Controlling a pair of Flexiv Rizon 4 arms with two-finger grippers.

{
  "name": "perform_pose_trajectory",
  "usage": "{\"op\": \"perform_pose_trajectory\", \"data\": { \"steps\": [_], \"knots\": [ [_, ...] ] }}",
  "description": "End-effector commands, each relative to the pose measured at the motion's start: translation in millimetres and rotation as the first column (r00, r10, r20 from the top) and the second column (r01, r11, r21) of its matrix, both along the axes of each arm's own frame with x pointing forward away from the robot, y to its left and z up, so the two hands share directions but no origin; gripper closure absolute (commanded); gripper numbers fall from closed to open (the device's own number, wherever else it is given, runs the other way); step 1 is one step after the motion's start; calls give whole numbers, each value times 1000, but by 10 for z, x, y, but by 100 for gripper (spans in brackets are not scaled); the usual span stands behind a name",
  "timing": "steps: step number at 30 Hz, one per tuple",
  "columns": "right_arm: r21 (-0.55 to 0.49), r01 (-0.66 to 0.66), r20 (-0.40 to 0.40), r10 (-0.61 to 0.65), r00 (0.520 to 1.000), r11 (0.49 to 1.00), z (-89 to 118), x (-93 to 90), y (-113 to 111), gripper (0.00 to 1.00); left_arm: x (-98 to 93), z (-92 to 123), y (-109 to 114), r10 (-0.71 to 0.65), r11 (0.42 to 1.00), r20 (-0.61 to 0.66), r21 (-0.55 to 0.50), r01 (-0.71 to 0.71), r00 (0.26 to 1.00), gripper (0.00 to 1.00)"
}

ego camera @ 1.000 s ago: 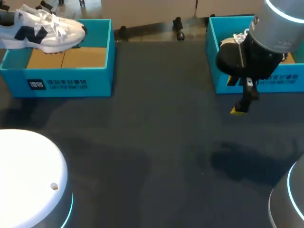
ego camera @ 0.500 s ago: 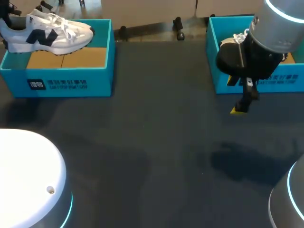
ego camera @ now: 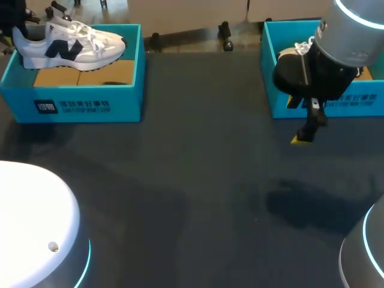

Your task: Take the shoe out of the shoebox, open the shoe tongue, remove and reinsert the insole, then place the shoe into the shoebox

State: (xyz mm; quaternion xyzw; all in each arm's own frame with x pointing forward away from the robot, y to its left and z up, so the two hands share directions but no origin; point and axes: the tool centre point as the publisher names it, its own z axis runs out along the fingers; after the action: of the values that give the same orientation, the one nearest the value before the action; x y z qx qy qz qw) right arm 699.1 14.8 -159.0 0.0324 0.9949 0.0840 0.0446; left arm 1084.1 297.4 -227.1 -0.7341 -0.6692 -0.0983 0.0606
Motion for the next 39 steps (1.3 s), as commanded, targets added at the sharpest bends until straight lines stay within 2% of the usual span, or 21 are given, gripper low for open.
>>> {"op": "perform_pose_trajectory", "data": {
  "steps": [1,9,26,39],
  "knots": [
    [-3,1,-3,-1,1000,1000,-8,16,15,0,39,-117,33,-13,1000,7,-7,13,1000,100],
    [-3,1,-3,-1,1000,1000,-8,16,15,0,10,-316,75,-32,999,-3,-15,32,999,100],
    [-3,1,-3,-1,1000,1000,-8,16,15,0,-195,-680,47,-19,1000,25,-21,20,1000,100],
    [-3,1,-3,-1,1000,1000,-8,16,15,0,-202,-954,33,-1,1000,-2,-6,1,1000,100]
  ]
}}
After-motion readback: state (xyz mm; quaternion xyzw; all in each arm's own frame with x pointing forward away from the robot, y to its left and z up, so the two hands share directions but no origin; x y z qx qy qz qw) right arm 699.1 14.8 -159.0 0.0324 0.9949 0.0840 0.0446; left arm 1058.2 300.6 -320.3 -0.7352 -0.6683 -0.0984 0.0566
